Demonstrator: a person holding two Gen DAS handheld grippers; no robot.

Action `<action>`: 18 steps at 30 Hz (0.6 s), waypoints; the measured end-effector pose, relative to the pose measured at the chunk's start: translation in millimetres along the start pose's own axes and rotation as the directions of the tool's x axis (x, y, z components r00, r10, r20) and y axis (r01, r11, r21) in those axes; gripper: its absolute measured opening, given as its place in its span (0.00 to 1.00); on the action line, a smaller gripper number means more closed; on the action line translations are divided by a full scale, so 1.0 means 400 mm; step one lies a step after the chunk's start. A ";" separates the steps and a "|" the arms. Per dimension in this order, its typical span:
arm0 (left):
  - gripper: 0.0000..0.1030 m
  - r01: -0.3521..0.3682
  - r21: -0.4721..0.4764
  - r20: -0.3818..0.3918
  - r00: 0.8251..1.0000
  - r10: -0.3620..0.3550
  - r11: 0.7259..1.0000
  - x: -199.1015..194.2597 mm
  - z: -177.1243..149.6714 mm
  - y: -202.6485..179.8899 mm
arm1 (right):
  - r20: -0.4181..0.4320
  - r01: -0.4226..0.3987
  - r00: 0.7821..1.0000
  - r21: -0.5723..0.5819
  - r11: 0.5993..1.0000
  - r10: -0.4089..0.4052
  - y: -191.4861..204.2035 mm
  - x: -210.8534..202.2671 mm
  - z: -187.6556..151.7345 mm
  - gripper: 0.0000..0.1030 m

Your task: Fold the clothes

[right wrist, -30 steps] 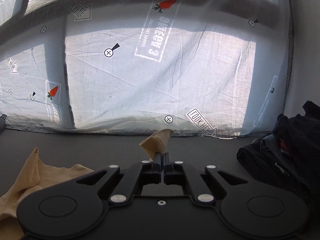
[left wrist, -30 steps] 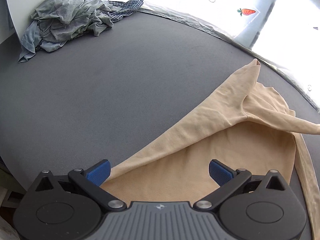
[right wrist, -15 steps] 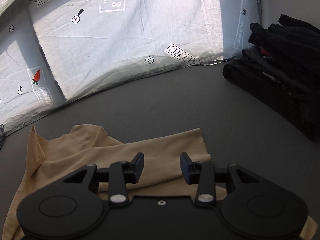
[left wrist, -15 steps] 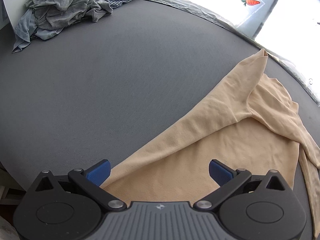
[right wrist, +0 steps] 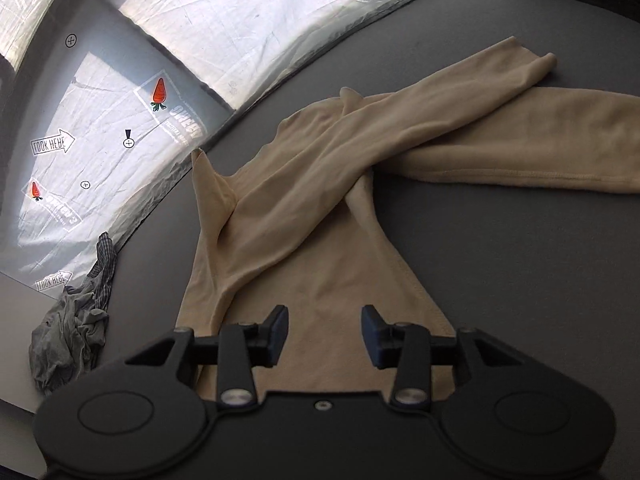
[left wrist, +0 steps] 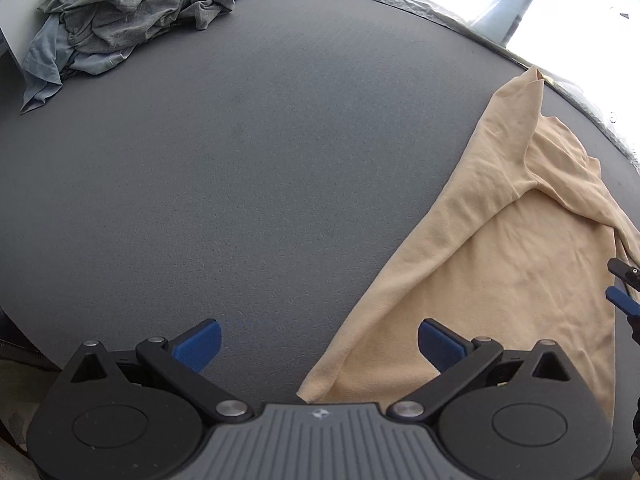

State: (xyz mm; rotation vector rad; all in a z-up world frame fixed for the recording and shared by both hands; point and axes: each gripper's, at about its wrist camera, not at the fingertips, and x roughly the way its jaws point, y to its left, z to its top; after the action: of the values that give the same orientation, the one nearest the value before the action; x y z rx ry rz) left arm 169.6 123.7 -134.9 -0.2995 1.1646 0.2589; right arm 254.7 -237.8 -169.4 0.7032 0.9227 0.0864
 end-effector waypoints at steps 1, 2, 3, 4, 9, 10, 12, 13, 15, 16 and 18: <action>1.00 0.004 0.012 -0.008 1.000 -0.004 1.000 0.002 -0.001 0.015 | -0.024 -0.018 1.000 0.024 1.000 0.019 0.010 0.009 -0.023 0.37; 1.00 0.009 0.025 -0.018 1.000 -0.008 1.000 0.006 -0.001 0.030 | -0.046 -0.038 0.998 0.050 0.998 0.040 0.019 0.018 -0.044 0.34; 1.00 0.014 0.038 -0.027 1.000 -0.013 0.999 0.009 -0.002 0.045 | -0.068 -0.057 0.996 0.076 0.995 0.062 0.029 0.027 -0.065 0.33; 1.00 0.019 0.050 -0.037 0.999 -0.017 0.999 0.013 -0.002 0.061 | -0.088 -0.075 0.993 0.103 0.992 0.084 0.038 0.036 -0.086 0.32; 1.00 0.052 0.113 -0.074 0.996 -0.044 0.992 0.030 0.003 0.127 | -0.180 -0.168 0.962 0.211 0.963 0.207 0.100 0.082 -0.202 0.29; 1.00 0.058 0.124 -0.076 0.996 -0.049 0.991 0.031 0.006 0.140 | -0.195 -0.178 0.956 0.211 0.961 0.220 0.114 0.091 -0.223 0.29; 1.00 0.064 0.141 -0.075 0.996 -0.054 0.988 0.032 0.012 0.165 | -0.225 -0.201 0.944 0.196 0.960 0.243 0.153 0.104 -0.266 0.29; 1.00 0.067 0.145 -0.074 0.996 -0.056 0.987 0.033 0.015 0.178 | -0.240 -0.214 0.936 0.188 0.959 0.256 0.173 0.110 -0.287 0.29; 1.00 0.072 0.147 -0.076 0.995 -0.061 0.986 0.036 0.023 0.205 | -0.267 -0.234 0.924 0.169 0.957 0.273 0.211 0.120 -0.323 0.28; 1.00 0.076 0.148 -0.079 0.995 -0.064 0.986 0.039 0.025 0.216 | -0.276 -0.240 0.921 0.154 0.959 0.275 0.228 0.124 -0.334 0.28; 1.00 0.083 0.155 -0.087 0.994 -0.070 0.984 0.045 0.029 0.232 | -0.295 -0.250 0.914 0.126 0.960 0.277 0.262 0.132 -0.355 0.28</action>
State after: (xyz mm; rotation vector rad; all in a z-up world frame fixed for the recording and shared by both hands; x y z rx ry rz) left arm 153.5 215.0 -156.4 -0.2163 1.2438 0.0863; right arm 203.3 -63.8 -201.3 0.9089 1.1324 0.4101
